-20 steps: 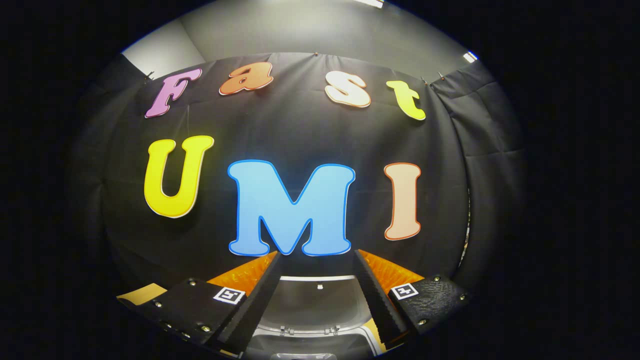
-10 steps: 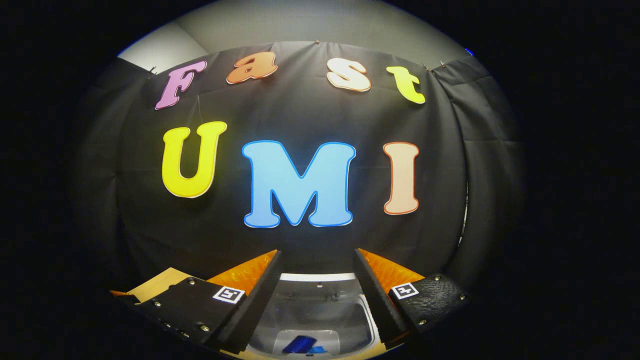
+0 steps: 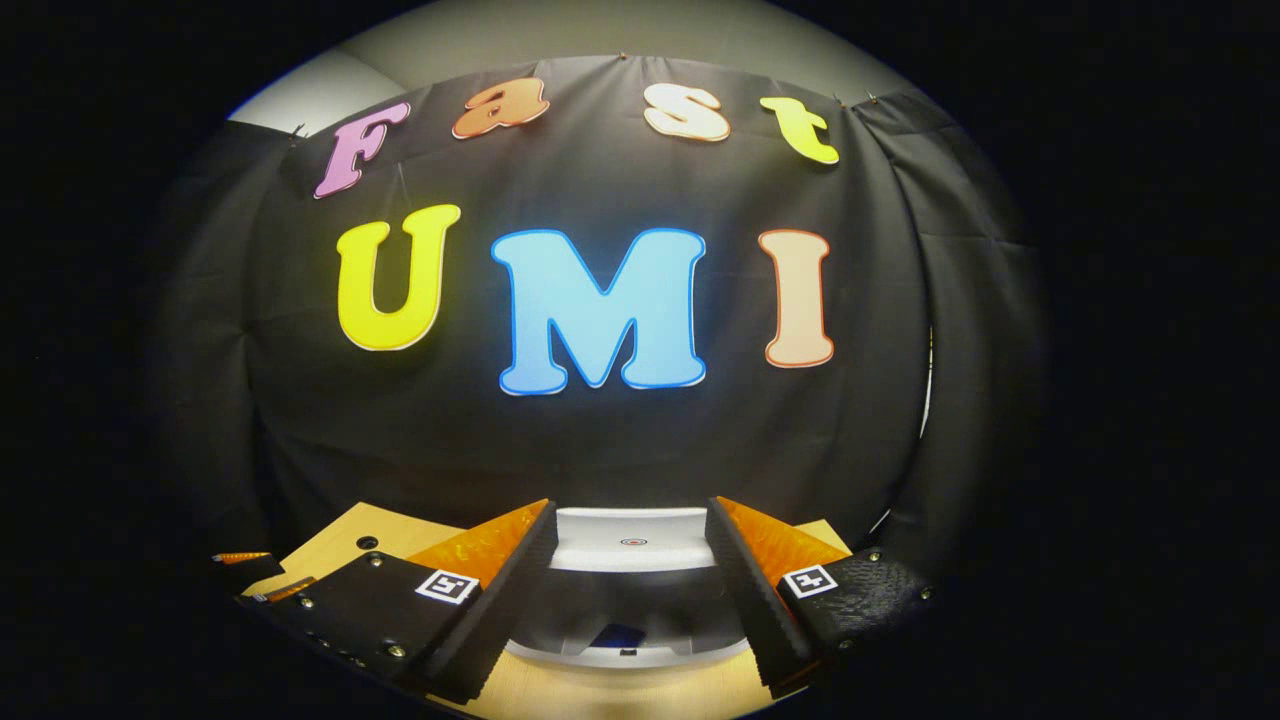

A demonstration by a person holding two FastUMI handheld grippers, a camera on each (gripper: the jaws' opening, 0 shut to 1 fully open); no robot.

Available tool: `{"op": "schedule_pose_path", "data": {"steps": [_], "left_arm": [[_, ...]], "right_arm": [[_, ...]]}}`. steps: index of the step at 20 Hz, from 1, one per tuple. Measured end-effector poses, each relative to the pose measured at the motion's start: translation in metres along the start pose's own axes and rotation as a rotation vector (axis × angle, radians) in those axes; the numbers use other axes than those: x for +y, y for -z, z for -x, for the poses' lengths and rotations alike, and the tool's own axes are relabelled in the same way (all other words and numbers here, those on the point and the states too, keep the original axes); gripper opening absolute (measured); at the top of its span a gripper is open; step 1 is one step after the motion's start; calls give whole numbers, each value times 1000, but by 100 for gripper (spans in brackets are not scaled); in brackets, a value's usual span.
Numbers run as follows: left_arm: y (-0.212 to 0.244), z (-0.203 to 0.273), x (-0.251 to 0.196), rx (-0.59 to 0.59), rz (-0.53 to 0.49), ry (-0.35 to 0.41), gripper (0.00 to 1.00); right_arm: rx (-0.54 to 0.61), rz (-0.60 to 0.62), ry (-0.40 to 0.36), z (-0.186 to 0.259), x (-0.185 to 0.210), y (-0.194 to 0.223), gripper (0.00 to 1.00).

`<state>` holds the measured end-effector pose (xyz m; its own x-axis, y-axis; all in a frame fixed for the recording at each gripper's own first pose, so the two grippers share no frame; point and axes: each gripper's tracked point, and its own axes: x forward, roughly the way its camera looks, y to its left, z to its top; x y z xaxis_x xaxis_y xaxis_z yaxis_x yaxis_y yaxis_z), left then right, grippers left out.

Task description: Press the lid of the desktop garbage bin to open it, pick up the crumpled paper on the desktop and throw it into the bin, then pick up the pop can on the desktop and drop it into the bin, and finally close the garbage bin lid.

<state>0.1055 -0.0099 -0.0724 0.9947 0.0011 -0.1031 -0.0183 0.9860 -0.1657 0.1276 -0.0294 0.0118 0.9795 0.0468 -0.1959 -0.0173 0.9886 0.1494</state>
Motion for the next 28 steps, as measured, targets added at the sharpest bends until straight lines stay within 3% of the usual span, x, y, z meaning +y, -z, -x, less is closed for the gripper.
{"op": "schedule_pose_path", "data": {"steps": [11,28], "left_arm": [[4,2,7,6,-14,-12,94],[19,-2,10,34,-4,-14,94]], "right_arm": [[155,25,9,-13,0,83,95],[30,17,19,-11,-1,85,96]]}}
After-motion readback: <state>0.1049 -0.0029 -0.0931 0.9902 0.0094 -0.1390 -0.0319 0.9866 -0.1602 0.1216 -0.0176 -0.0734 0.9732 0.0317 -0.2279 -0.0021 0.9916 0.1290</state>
